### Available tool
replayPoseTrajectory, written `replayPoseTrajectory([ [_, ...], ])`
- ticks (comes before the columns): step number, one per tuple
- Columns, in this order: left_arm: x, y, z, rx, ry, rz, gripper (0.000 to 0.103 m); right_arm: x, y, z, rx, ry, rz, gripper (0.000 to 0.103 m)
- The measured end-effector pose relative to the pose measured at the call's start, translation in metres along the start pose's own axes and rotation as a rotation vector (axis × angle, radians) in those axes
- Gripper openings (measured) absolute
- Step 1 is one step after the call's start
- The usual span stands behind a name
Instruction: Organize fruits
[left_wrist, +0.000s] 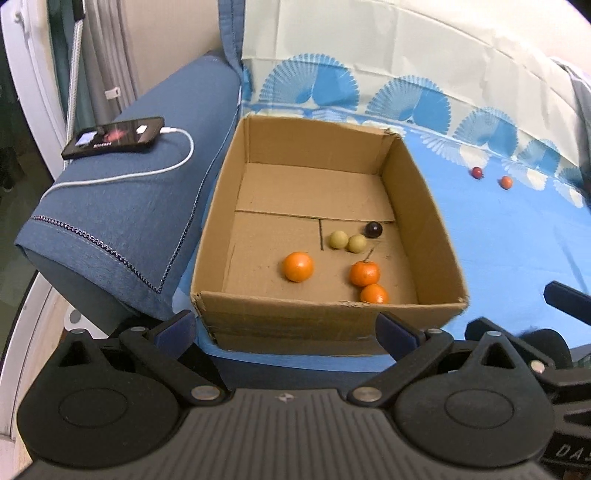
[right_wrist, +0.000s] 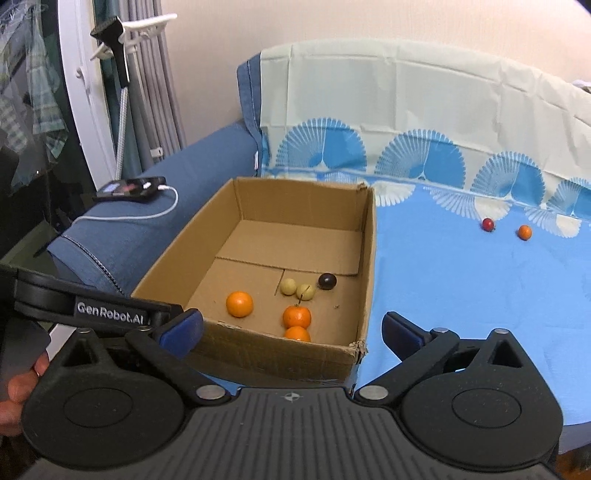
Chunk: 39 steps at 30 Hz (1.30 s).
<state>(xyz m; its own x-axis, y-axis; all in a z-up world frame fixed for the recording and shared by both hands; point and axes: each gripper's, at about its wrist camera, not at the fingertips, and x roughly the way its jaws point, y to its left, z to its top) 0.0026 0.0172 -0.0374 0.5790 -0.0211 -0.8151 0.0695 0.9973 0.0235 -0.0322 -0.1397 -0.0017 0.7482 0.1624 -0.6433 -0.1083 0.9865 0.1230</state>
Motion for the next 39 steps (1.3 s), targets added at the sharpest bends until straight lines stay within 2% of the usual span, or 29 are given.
replayPoseTrajectory([
  [11, -0.028, -0.008, -0.006, 0.022, -0.064, 0.009, 0.103, -0.023, -0.003, -0.004, 0.039, -0.051, -0.003, 0.102],
  [22, -0.039, -0.009, -0.008, 0.026, -0.088, 0.014, 0.103, -0.033, -0.001, -0.007, 0.039, -0.079, -0.003, 0.102],
  [31, -0.033, -0.015, -0.006, 0.046, -0.074, 0.028, 0.103, -0.030, -0.008, -0.011, 0.065, -0.072, 0.009, 0.102],
  [39, -0.011, -0.032, 0.004, 0.083, -0.017, 0.028, 0.103, -0.016, -0.030, -0.016, 0.104, -0.048, 0.007, 0.102],
])
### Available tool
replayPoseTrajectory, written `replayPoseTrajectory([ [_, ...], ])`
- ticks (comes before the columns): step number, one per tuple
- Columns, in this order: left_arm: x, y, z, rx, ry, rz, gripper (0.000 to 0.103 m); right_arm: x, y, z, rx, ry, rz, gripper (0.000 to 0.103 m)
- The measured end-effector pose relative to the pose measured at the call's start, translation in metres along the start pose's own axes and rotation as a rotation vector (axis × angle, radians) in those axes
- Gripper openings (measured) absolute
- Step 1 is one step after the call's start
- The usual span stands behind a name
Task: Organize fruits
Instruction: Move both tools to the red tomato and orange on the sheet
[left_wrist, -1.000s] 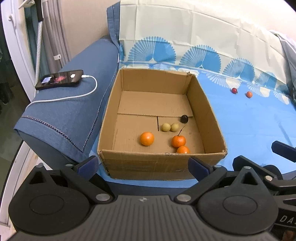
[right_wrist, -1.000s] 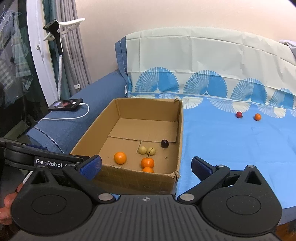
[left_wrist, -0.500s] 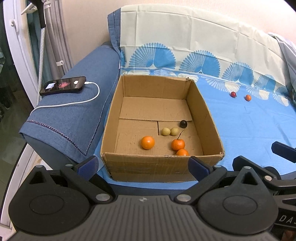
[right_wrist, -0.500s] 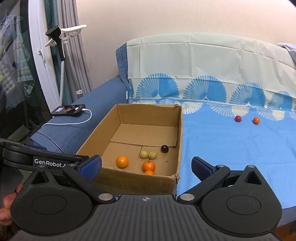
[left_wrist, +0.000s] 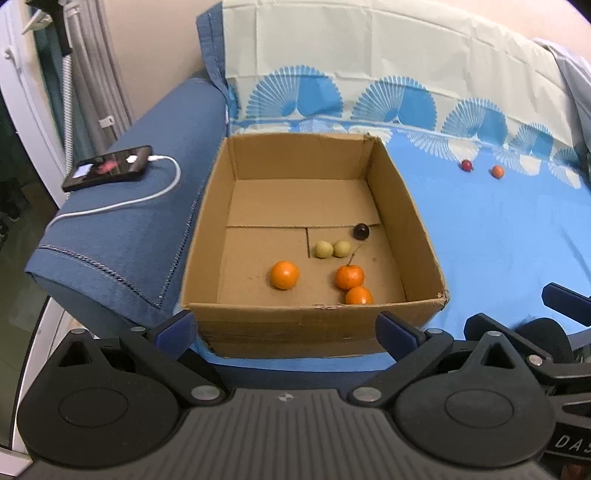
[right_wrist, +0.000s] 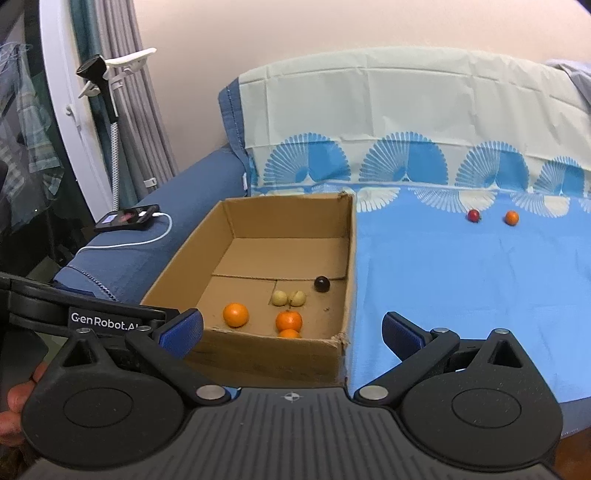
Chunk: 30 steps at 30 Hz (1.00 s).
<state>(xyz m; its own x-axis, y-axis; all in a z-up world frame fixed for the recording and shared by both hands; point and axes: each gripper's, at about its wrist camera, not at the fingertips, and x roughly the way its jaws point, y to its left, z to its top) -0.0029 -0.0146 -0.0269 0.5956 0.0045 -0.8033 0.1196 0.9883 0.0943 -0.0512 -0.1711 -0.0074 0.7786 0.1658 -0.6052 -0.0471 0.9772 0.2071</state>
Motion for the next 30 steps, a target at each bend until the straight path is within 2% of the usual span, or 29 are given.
replayPoseTrajectory([
  [9, 0.025, -0.042, 0.034, 0.053, 0.030, -0.045, 0.103, 0.010, -0.051, 0.006, 0.051, -0.002, -0.079, 0.102],
  [14, 0.039, -0.079, 0.063, 0.088, 0.032, -0.101, 0.103, 0.013, -0.097, 0.016, 0.082, -0.036, -0.182, 0.102],
  [20, 0.063, -0.140, 0.109, 0.179, 0.000, -0.140, 0.103, 0.018, -0.172, 0.041, 0.098, -0.093, -0.330, 0.102],
  [25, 0.108, -0.201, 0.158, 0.212, 0.037, -0.236, 0.103, 0.036, -0.244, 0.059, 0.161, -0.131, -0.424, 0.102],
  [30, 0.178, -0.267, 0.210, 0.229, 0.067, -0.281, 0.103, 0.085, -0.314, 0.072, 0.165, -0.139, -0.495, 0.102],
])
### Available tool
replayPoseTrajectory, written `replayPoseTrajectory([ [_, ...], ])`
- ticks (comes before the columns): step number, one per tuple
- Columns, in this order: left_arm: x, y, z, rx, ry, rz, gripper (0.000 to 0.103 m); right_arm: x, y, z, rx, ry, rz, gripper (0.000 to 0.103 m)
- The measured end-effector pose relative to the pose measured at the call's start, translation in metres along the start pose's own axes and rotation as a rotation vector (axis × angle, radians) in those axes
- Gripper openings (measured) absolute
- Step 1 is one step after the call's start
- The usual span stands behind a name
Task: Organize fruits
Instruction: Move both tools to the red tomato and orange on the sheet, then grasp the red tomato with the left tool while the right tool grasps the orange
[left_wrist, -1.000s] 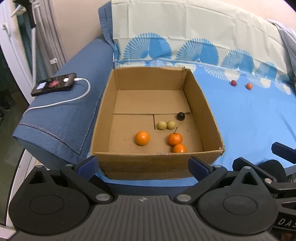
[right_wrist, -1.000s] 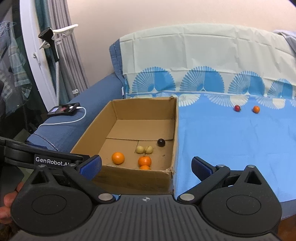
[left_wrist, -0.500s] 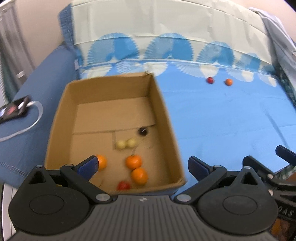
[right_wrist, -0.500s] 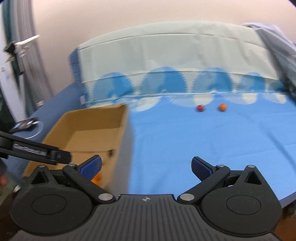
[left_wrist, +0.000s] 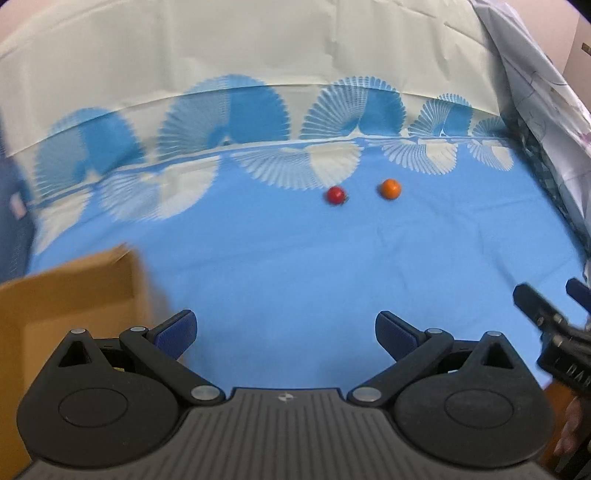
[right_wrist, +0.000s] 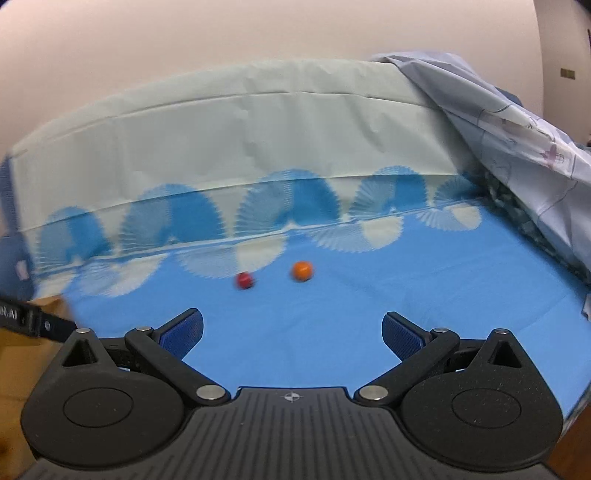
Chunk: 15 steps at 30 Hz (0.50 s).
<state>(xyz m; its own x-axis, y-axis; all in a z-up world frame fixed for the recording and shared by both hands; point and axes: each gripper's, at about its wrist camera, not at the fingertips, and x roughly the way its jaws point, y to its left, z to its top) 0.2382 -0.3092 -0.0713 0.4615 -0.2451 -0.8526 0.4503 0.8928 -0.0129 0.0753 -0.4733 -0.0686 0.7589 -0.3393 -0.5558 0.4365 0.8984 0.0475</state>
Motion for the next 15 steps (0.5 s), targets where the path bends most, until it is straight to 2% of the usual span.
replayPoseTrajectory([
  [4, 0.081, -0.019, 0.050, 0.010, 0.021, -0.018, 0.103, 0.084, -0.020, 0.005, -0.011, 0.037, -0.003, 0.102],
  [10, 0.205, -0.039, 0.105, 0.001, 0.070, -0.064, 0.103, 0.207, -0.033, 0.010, -0.021, 0.108, 0.000, 0.102],
  [13, 0.256, -0.046, 0.123, -0.026, 0.101, -0.098, 0.103, 0.263, -0.034, 0.010, -0.017, 0.138, 0.008, 0.102],
  [15, 0.284, -0.051, 0.130, -0.019, 0.120, -0.095, 0.103, 0.297, -0.029, 0.008, -0.041, 0.157, 0.007, 0.102],
])
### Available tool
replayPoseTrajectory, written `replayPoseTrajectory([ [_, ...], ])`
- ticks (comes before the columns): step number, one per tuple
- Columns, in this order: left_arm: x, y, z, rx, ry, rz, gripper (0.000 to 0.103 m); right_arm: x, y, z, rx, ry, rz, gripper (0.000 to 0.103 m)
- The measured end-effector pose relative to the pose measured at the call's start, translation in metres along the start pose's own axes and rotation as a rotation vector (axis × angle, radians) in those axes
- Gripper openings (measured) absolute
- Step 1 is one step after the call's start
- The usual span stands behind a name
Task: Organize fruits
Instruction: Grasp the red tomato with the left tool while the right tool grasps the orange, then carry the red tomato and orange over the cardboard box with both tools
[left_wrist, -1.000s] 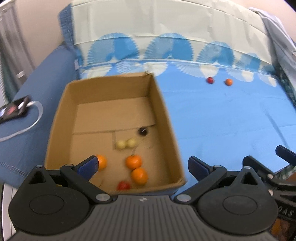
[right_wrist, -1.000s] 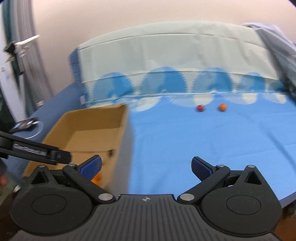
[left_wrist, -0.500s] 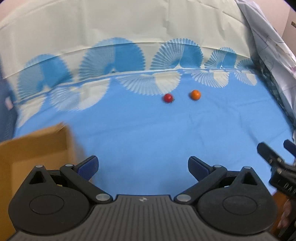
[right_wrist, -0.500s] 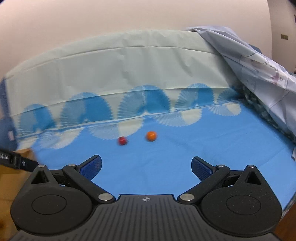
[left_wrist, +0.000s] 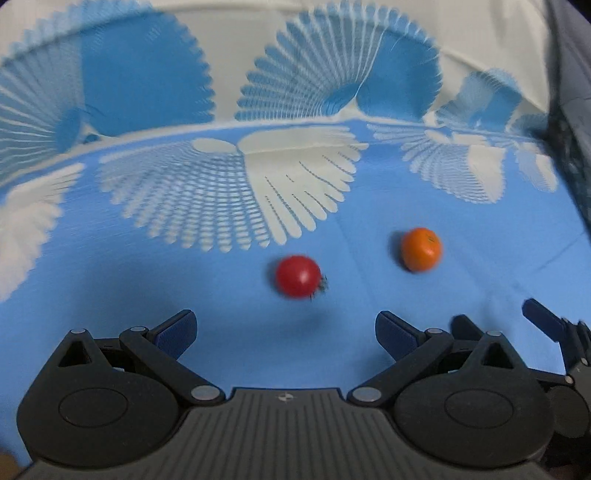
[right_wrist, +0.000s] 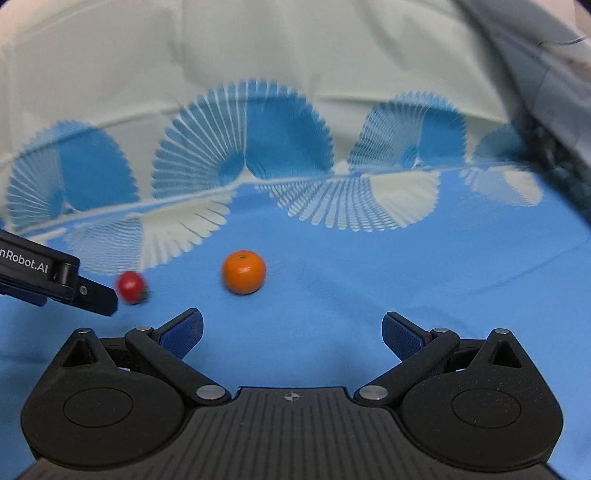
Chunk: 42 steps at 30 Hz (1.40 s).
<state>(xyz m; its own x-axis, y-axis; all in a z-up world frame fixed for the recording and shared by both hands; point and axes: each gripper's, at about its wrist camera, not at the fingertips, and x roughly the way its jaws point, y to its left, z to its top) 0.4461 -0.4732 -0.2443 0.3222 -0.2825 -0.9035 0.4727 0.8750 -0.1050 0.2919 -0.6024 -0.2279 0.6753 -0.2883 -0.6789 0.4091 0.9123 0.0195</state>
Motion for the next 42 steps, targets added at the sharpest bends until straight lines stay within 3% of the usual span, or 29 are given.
replayPoseTrajectory([
  [4, 0.035, 0.000, 0.011, 0.035, 0.015, 0.051, 0.103, 0.050, 0.015, 0.000, -0.046, 0.025, 0.000, 0.102],
  [6, 0.038, -0.002, 0.012, 0.064, -0.015, 0.077, 0.103, 0.059, 0.020, 0.000, -0.054, -0.043, 0.003, 0.102],
  [12, 0.037, 0.006, 0.014, 0.060, -0.028, 0.058, 0.103, 0.070, 0.030, 0.007, -0.074, -0.057, 0.010, 0.102],
  [14, 0.033, 0.006, 0.013, 0.042, -0.032, 0.078, 0.093, 0.065, 0.033, 0.007, -0.089, -0.059, 0.034, 0.089],
  [15, 0.029, 0.006, 0.012, 0.030, -0.038, 0.088, 0.079, 0.060, 0.036, 0.008, -0.097, -0.068, 0.047, 0.063],
  [16, 0.023, 0.002, 0.011, 0.038, -0.045, 0.093, 0.056, 0.057, 0.037, 0.010, -0.094, -0.064, 0.063, 0.050],
  [17, 0.020, 0.001, 0.009, 0.052, -0.048, 0.087, 0.045, 0.054, 0.038, 0.012, -0.083, -0.052, 0.058, 0.040],
  [18, 0.017, -0.002, 0.008, 0.066, -0.045, 0.077, 0.037, 0.052, 0.038, 0.013, -0.067, -0.040, 0.056, 0.040],
  [21, 0.006, -0.006, 0.002, 0.077, -0.047, 0.076, 0.035, 0.044, 0.035, 0.013, -0.044, -0.011, 0.045, 0.040],
  [30, -0.073, -0.013, -0.056, 0.097, -0.048, 0.088, 0.035, -0.049, 0.013, -0.012, 0.100, 0.045, 0.066, 0.040],
  [42, -0.262, -0.002, -0.168, 0.069, -0.133, 0.074, 0.035, -0.250, 0.063, -0.050, 0.147, -0.029, 0.162, 0.040],
])
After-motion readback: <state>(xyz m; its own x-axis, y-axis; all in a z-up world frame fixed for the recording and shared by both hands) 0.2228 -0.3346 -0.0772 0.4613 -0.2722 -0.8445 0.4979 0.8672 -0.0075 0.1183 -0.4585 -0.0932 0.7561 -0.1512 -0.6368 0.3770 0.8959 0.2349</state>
